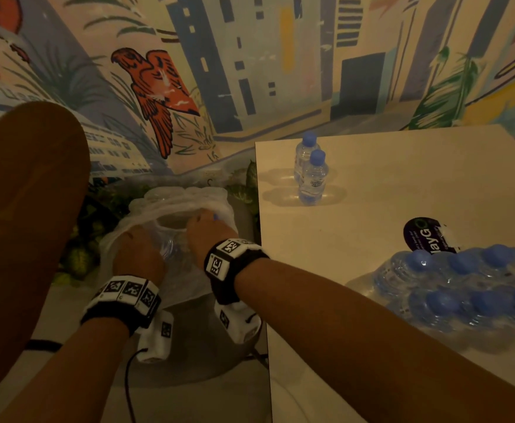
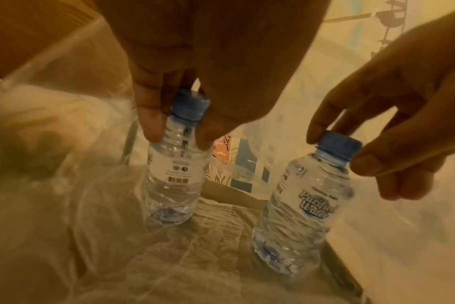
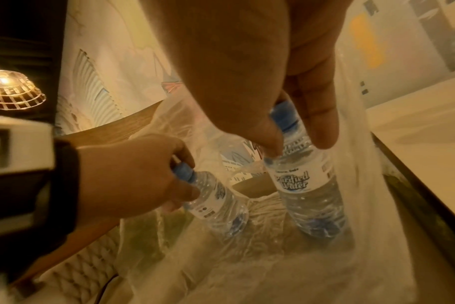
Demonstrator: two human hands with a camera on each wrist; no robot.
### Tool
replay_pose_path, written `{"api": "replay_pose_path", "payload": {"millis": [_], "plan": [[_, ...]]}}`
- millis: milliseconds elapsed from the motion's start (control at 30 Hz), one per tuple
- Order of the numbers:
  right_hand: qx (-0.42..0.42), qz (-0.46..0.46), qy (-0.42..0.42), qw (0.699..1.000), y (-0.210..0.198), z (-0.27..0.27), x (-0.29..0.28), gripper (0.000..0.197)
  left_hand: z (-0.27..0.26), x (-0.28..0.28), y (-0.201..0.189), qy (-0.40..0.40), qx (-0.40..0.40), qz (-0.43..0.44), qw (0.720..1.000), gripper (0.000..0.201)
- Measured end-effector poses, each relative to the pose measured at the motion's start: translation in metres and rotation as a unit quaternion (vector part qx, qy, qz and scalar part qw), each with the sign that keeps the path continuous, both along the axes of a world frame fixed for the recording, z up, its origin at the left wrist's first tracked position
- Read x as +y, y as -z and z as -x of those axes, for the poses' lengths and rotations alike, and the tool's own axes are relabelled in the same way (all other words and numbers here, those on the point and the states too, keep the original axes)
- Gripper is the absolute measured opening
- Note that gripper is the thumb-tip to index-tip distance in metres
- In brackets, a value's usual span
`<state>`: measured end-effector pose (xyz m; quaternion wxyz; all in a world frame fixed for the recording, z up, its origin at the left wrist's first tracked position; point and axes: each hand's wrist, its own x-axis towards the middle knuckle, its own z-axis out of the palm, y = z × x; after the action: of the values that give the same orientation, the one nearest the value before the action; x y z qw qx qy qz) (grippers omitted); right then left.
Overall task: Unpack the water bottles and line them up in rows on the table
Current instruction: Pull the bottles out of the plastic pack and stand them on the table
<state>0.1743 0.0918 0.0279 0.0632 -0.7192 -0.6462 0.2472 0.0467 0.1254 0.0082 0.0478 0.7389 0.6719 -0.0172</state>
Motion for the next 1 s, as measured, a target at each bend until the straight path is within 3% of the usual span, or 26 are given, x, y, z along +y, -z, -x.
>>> {"api": "replay_pose_path", "payload": {"millis": [67, 233, 500, 833, 1000], "plan": [[-0.040, -0.013, -0.053, 0.998, -0.003, -0.008, -0.002, 0.035, 0.006, 0.002, 0.005, -0.005, -0.016, -0.004, 1.000, 0.029], [-0.043, -0.046, -0.091, 0.994, -0.008, -0.018, -0.021, 0.037, 0.021, -0.007, 0.009, -0.015, -0.066, -0.011, 0.998, 0.028], [0.021, -0.085, -0.119, 0.989, -0.054, -0.032, -0.051, 0.027, 0.046, -0.043, -0.008, 0.069, -0.122, -0.066, 0.988, 0.018], [0.072, -0.099, -0.137, 0.983, -0.089, -0.057, -0.105, 0.025, 0.052, -0.083, -0.026, 0.189, -0.079, -0.002, 0.979, 0.021], [0.095, -0.098, -0.122, 0.983, -0.098, -0.085, -0.149, 0.030, 0.056, -0.084, -0.024, 0.189, -0.041, 0.025, 0.981, 0.028]]}}
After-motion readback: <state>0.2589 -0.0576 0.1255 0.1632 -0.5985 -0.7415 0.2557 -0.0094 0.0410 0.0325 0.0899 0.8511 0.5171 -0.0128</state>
